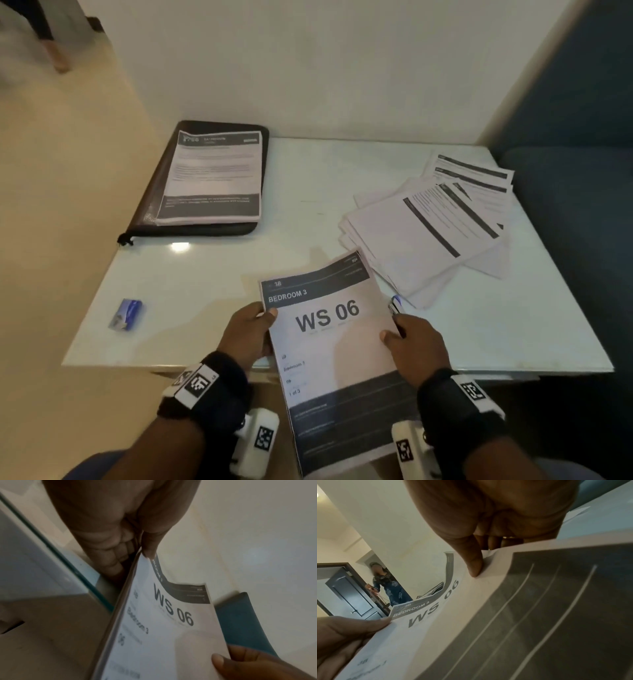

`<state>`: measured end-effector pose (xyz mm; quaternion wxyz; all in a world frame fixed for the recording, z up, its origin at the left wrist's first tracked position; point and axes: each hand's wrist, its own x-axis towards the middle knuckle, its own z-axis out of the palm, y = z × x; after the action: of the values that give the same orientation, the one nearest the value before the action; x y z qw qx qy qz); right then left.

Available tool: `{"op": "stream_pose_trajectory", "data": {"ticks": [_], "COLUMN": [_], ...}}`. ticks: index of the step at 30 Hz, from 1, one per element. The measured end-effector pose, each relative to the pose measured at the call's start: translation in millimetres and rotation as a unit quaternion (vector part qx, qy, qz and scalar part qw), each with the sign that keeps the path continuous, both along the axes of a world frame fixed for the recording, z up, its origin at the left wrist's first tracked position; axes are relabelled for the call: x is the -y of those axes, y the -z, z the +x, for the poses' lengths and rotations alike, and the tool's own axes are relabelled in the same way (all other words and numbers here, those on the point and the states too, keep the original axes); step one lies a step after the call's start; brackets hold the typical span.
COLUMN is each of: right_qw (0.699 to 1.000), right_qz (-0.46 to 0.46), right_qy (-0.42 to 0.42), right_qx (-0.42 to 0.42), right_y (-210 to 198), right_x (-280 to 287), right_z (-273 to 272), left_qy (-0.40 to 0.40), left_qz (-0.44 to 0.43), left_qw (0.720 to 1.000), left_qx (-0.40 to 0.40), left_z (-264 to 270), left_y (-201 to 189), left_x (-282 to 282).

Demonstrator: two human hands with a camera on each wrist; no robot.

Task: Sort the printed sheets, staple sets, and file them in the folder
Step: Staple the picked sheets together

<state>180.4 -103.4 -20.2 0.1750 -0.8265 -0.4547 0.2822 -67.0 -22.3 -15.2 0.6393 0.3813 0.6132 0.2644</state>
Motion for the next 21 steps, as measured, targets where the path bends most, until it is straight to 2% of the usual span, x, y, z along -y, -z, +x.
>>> {"op": "stream_pose_trajectory", "data": {"ticks": [3,7,13,17,19,21], "right_qw": [1.000,0.998,0.990,0.986,0.983,0.987], "right_qz": [-0.023,-0.060,0.036,-0.067,-0.059,-0.043], "right_qy": [0.014,-0.007,0.011,-0.031,-0.041,-0.028], "right_qx": [0.004,0.032,0.133,0.146,0.166,0.150], "right_y": [4.1,-3.9,-26.3,-11.0,-10.4,-15.1], "right_x": [-1.1,-1.9,-17.7,-26.4,-29.3,-31.0], "right_z": [-0.9,-1.5,23.6,21.5,17.6,19.0], "left_qy": [0.012,0.030,0.040,0.043,0.051,0.062], "left_qz": [-0.006,0.018,0.051,0.062,0.064,0.074], "left_qw": [1.000,0.998,0.993,0.989,0.988,0.986], "left_qx": [-0.003,-0.049,-0.101,-0.125,-0.133,-0.139], "left_z": [0.7,1.2,-6.8,-14.1,-14.5,-13.9], "left_y": [3.3,5.1,-0.8,1.7,3.9,5.7], "left_x": [-2.9,-7.3,-12.1,-19.3,-21.4,-22.1]}}
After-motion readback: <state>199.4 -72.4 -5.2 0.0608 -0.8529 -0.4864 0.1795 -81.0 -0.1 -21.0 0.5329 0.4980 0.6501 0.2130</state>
